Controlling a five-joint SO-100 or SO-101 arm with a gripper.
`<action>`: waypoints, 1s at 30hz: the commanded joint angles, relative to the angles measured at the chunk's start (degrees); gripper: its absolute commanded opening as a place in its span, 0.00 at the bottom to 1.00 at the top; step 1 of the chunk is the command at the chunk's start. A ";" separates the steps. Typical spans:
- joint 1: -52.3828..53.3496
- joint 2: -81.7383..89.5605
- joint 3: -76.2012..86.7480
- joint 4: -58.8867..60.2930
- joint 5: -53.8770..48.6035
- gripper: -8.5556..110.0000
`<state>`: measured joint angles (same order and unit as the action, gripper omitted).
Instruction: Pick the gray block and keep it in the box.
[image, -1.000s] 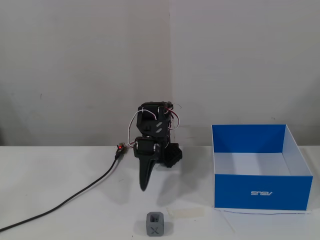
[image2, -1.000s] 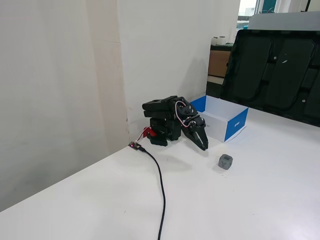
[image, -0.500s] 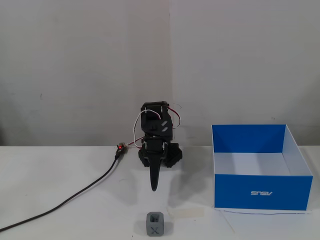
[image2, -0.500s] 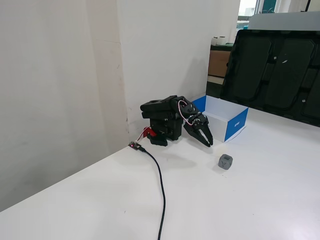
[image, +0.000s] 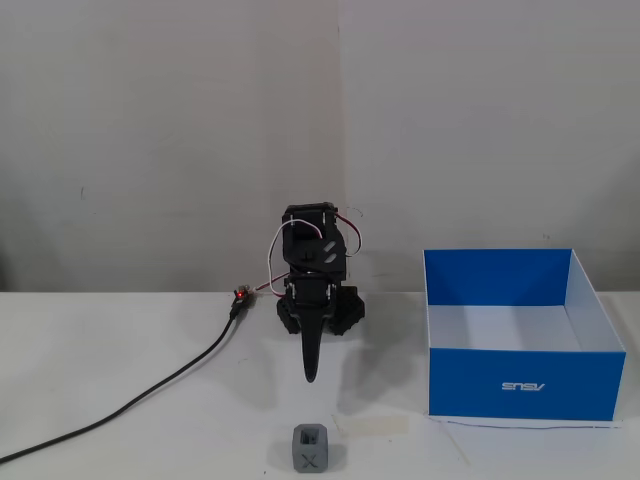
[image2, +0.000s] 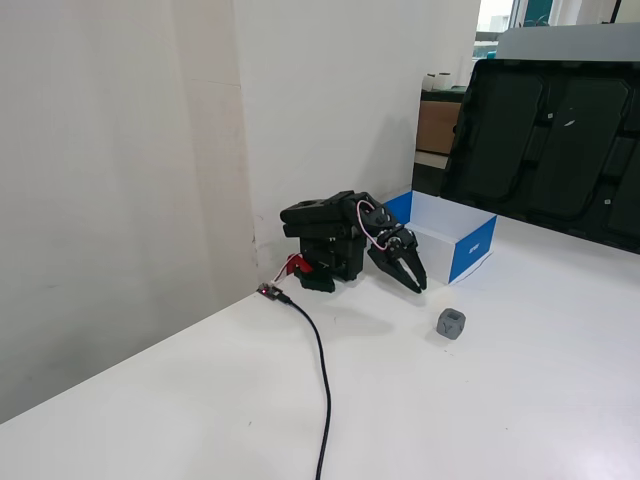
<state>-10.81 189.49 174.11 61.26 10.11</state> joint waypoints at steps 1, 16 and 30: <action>-0.26 2.02 -5.10 -0.35 -0.44 0.07; -1.41 -50.27 -33.40 -9.32 1.23 0.12; -2.46 -72.51 -44.12 -11.51 5.54 0.24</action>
<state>-12.57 120.23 135.88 50.80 14.50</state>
